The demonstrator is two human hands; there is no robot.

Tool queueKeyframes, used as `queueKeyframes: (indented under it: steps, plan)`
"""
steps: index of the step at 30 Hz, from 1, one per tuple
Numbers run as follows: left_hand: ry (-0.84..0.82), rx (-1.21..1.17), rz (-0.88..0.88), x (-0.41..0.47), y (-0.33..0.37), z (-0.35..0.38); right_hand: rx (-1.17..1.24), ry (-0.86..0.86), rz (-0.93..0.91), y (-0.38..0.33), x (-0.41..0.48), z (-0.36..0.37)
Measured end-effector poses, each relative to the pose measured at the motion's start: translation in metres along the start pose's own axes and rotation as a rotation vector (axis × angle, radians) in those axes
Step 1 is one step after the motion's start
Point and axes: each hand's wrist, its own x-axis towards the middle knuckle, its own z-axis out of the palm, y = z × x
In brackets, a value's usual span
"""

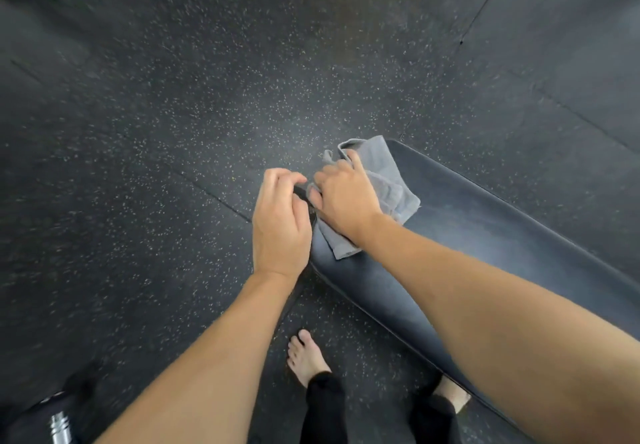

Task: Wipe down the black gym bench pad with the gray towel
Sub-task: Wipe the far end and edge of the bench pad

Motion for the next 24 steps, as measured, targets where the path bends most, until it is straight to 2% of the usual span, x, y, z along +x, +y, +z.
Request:
queueKeyframes:
  steps: [2,3,4,5,6,7,8,9,11,12,14,15,17,20,21,22,24]
  plan:
    - [0.007,-0.019,-0.038,0.001,0.013,0.006,0.057,-0.016,-0.072,-0.028,-0.024,0.016]
    - [0.005,-0.022,-0.060,0.000,0.019,0.011,0.251,-0.105,-0.035,-0.037,-0.045,0.015]
    - [-0.001,-0.021,-0.072,-0.002,0.024,0.016,0.336,-0.119,0.001,-0.041,-0.067,0.029]
    - [-0.015,-0.020,-0.072,-0.005,0.029,0.022,0.387,-0.048,0.005,-0.051,-0.087,0.042]
    - [-0.037,-0.017,-0.062,-0.008,0.032,0.027,0.526,-0.024,-0.118,-0.059,-0.112,0.063]
    - [-0.066,-0.009,-0.045,-0.012,0.035,0.031,0.534,-0.111,-0.208,-0.061,-0.134,0.070]
    - [-0.095,0.003,-0.022,-0.015,0.038,0.036,0.224,0.016,-0.198,-0.062,-0.136,0.066]
    - [-0.122,0.015,0.004,-0.019,0.041,0.040,0.093,0.119,-0.270,-0.058,-0.141,0.066]
    - [-0.167,0.033,0.050,-0.026,0.047,0.048,-0.153,0.103,-0.449,-0.033,-0.164,0.071]
    - [-0.190,0.039,0.068,-0.029,0.050,0.053,-0.169,0.016,-0.453,-0.019,-0.180,0.078]
    - [-0.245,0.053,0.087,-0.037,0.058,0.063,-0.129,-0.026,-0.434,0.011,-0.219,0.088]
    - [-0.281,0.062,0.086,-0.040,0.062,0.068,-0.088,-0.007,-0.389,0.020,-0.239,0.093]
    - [-0.374,0.081,0.084,-0.047,0.071,0.081,0.075,0.163,-0.192,0.033,-0.280,0.102]
    - [-0.500,0.145,0.083,-0.060,0.085,0.099,0.439,0.327,0.511,0.039,-0.336,0.112]
    - [-0.545,0.171,0.080,-0.067,0.090,0.105,0.504,0.358,0.692,0.035,-0.351,0.115]
    - [-0.591,0.200,0.084,-0.075,0.093,0.113,0.531,0.371,0.786,0.029,-0.364,0.118]
    - [-0.659,0.263,0.129,-0.095,0.100,0.128,0.500,0.359,0.751,0.013,-0.386,0.132]
